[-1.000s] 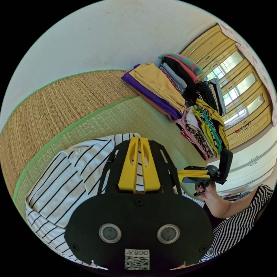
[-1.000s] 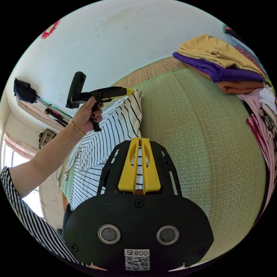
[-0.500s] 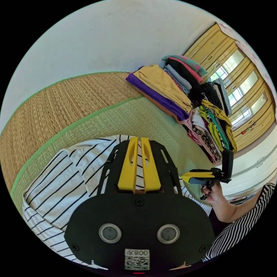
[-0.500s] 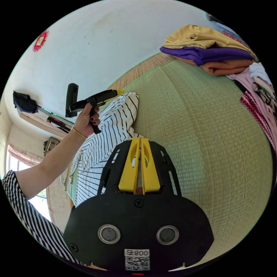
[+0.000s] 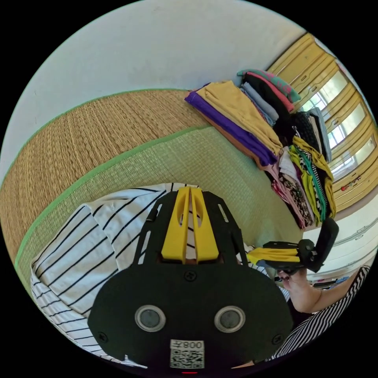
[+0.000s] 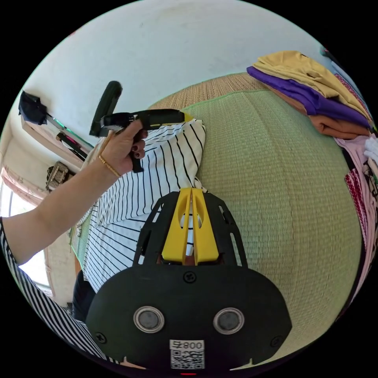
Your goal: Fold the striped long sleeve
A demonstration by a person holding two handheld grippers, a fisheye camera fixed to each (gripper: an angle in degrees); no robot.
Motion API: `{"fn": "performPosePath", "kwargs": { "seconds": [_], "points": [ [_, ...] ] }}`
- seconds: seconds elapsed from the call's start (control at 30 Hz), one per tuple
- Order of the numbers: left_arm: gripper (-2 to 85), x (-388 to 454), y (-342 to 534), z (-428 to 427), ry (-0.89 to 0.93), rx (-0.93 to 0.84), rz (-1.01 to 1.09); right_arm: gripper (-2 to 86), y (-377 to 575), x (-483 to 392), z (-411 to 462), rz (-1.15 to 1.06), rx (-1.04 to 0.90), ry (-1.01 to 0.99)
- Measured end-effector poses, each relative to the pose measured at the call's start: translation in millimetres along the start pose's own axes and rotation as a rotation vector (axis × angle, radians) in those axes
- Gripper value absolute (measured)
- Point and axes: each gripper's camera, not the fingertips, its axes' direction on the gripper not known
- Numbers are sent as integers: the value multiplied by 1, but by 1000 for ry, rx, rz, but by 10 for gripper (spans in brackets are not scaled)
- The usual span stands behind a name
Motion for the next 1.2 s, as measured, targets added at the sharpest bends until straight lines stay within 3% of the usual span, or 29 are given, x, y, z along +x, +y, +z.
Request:
{"fn": "performPosePath", "kwargs": {
  "seconds": [0.13,0.23,0.47,0.6,0.77,0.97,1.2],
  "points": [
    [2,22,45,7,38,27,64,1,-7,-6,-4,-13,6,12],
    [2,35,63,45,-77,-87,130,1,-17,-22,-5,-48,-7,76],
    [1,44,127,40,-16,-5,114,0,-46,-32,-28,-32,-13,69],
    [1,41,188,90,-13,-150,97,0,-62,-36,-41,12,11,87],
    [1,36,258,60,93,-13,10,0,-87,-33,-68,84,-17,35],
    [1,8,454,25,30,-7,-158,0,-75,-96,-105,-4,-93,-14],
    [1,-73,715,-1,22,41,-585,0,-86,-234,-84,-205,-257,-106]
  ]
}}
